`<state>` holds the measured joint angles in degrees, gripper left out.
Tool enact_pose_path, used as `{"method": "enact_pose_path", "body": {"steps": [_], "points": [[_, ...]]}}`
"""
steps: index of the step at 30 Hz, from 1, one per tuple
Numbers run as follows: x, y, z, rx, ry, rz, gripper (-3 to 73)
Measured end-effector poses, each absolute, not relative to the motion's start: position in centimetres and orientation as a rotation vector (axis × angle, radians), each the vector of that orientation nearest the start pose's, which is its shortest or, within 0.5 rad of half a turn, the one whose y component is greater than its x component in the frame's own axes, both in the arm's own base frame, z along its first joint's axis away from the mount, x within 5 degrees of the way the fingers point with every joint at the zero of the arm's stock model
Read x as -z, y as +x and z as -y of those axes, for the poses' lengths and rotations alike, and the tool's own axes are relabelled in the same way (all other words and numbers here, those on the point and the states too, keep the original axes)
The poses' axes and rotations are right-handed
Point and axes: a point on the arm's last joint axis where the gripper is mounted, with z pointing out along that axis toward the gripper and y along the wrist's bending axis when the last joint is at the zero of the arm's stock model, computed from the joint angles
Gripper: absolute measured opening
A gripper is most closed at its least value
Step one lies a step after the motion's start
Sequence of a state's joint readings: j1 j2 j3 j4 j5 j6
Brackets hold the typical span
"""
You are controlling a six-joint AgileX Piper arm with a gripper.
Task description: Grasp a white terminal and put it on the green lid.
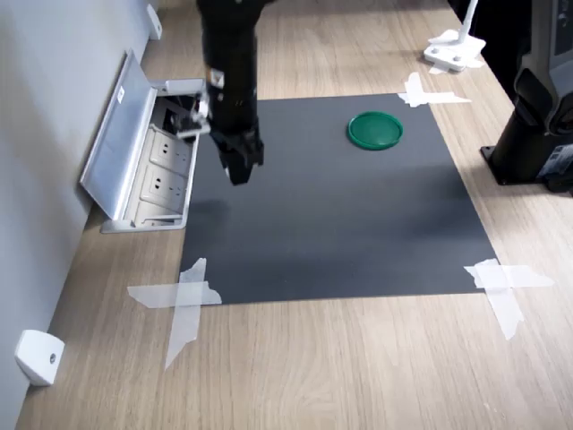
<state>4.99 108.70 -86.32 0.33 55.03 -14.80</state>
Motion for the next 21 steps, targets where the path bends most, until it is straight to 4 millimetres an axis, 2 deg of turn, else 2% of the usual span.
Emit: {"method": "enact_pose_path", "body": {"steps": [6, 11, 15, 21], "points": [[-25.2, 34.5, -2.6, 0.021, -0.463, -2.809, 31.9], [-25.3, 29.3, 1.1, 0.047, -0.310, -2.816, 31.9], [-24.7, 25.0, 3.8, 0.100, -0.250, -2.842, 31.9], [-22.7, 19.7, 5.9, 0.178, -0.296, -2.894, 31.9]]}}
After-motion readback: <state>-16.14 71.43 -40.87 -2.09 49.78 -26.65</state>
